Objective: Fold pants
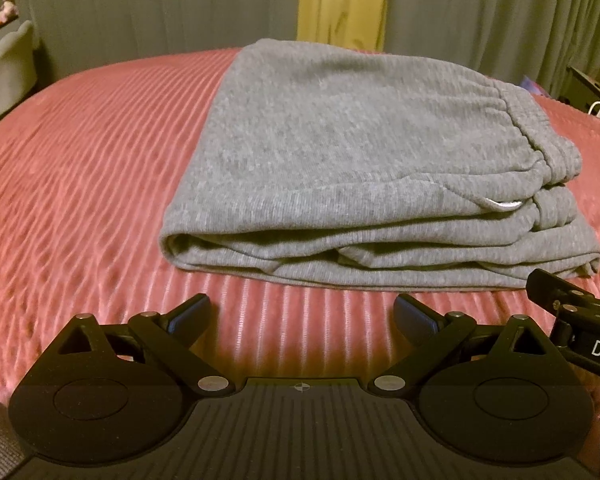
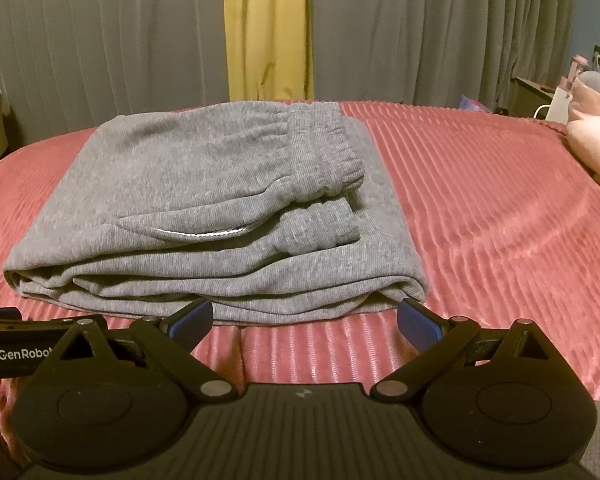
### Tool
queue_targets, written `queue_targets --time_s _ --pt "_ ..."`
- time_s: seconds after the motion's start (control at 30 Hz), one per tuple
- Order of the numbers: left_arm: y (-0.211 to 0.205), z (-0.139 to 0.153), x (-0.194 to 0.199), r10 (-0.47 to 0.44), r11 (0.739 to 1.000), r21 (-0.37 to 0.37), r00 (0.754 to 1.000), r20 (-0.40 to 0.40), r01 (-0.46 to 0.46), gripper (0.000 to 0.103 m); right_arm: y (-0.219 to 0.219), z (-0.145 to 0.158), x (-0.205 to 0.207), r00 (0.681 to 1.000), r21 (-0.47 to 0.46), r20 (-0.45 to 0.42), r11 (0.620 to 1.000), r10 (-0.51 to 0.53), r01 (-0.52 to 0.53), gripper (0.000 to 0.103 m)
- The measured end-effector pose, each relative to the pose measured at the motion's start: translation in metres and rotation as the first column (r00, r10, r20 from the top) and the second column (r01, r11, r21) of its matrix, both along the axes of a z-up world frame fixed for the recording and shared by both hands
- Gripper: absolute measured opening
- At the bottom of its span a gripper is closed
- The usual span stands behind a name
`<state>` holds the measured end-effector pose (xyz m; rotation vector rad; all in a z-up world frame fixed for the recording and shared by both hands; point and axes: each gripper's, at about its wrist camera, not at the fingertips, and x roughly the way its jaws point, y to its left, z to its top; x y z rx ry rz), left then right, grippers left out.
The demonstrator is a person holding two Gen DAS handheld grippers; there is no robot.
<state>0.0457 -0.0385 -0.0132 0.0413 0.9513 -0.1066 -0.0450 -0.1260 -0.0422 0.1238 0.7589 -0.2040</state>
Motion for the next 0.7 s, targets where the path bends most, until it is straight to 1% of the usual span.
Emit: queue_targets --time_s 0.7 --pt "-0.0013 -0.0029 0.0007 0.011 1.000 0.005 1.000 -0.017 -0.010 0.101 -0.0005 0.0006 -0.0011 1.000 0.011 -0.007 1.000 0.001 -0.001 0.099"
